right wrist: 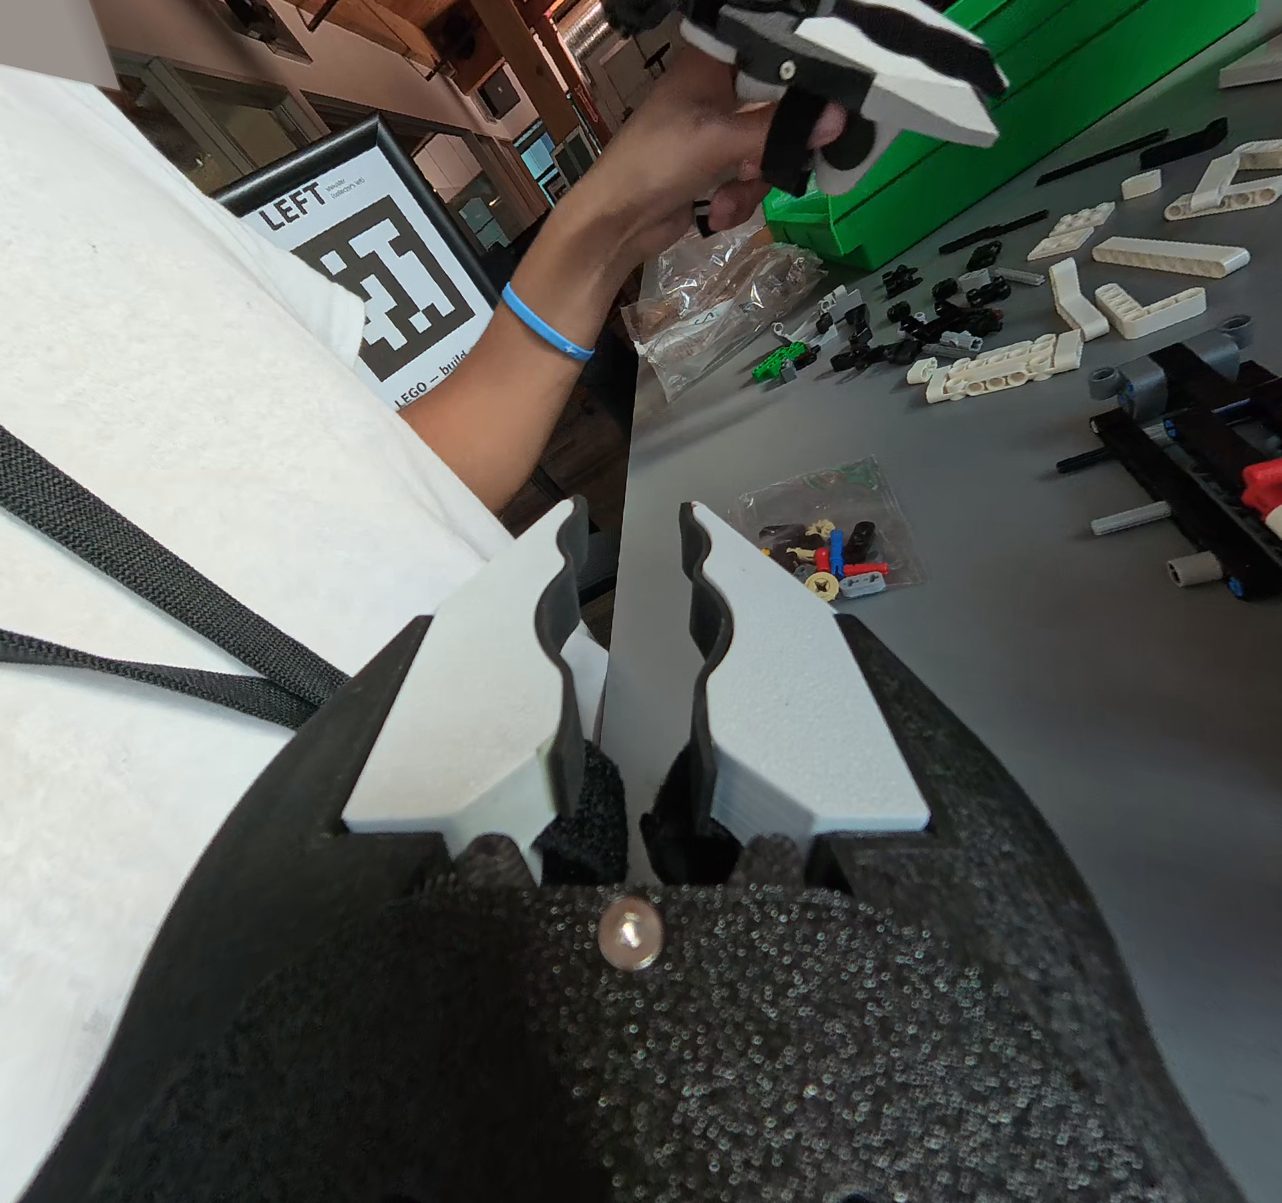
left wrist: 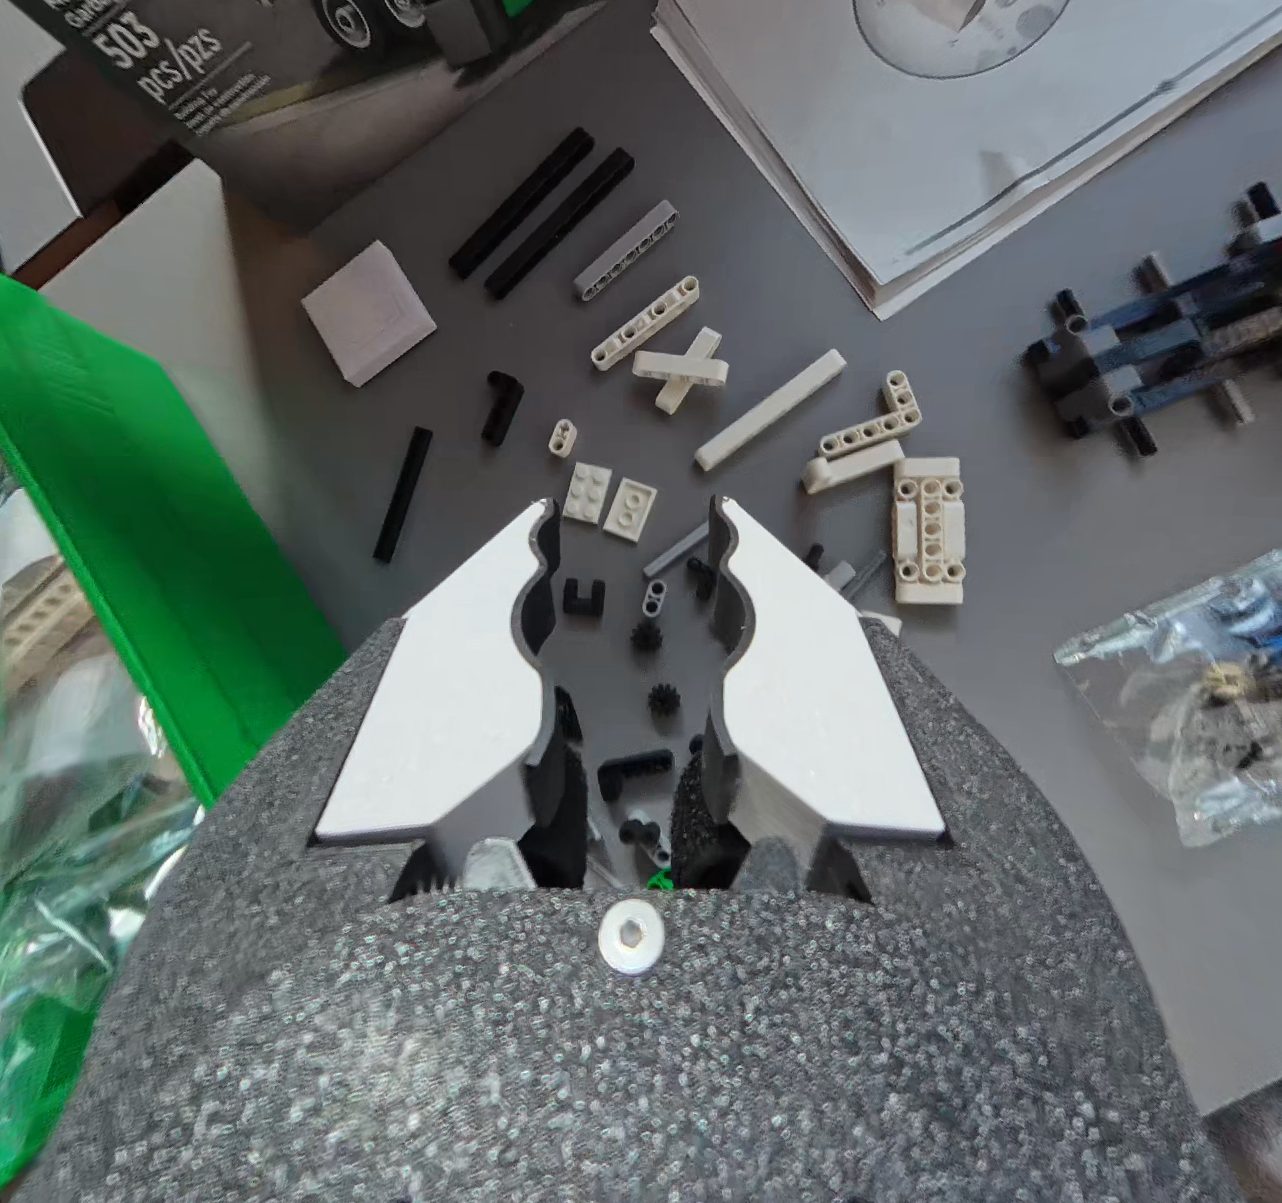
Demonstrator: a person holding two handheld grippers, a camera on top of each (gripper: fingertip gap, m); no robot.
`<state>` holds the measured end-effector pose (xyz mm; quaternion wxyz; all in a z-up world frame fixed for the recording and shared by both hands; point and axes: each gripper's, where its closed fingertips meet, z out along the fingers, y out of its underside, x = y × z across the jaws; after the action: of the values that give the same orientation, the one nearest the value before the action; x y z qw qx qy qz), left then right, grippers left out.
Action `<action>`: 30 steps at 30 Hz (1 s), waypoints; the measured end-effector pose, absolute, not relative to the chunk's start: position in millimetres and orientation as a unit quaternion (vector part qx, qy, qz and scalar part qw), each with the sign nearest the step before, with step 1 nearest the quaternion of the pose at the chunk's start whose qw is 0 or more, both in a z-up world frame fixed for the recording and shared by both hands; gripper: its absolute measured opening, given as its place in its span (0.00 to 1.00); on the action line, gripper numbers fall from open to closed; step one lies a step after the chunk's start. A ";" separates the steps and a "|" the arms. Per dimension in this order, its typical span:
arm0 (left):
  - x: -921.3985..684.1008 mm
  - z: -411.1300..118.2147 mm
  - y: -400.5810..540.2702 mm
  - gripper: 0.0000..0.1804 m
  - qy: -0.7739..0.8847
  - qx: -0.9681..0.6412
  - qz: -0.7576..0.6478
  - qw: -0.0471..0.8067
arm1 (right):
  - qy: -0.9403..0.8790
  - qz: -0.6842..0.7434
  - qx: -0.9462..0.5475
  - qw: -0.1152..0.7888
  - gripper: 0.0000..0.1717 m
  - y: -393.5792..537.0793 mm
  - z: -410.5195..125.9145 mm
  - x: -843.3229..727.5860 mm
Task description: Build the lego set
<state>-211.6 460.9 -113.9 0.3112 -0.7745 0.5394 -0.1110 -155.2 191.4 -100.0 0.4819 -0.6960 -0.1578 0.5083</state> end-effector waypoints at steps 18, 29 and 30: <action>-251.3 -166.4 333.4 0.18 0.492 -0.755 -0.190 0.390 | -0.160 0.489 -0.691 0.507 0.14 191.6 -96.1 -153.1; -179.9 -181.8 357.4 0.22 0.523 -0.756 -0.203 0.338 | -0.161 0.497 -0.685 0.509 0.13 189.1 -93.9 -152.8; -175.8 -185.3 359.0 0.22 0.527 -0.758 -0.199 0.330 | -0.161 0.497 -0.685 0.508 0.13 189.0 -94.0 -152.9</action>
<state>-175.8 359.0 -185.3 0.3300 -0.7576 0.5269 -0.1990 -152.9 189.0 -94.0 0.5083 -0.6846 -0.1611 0.4970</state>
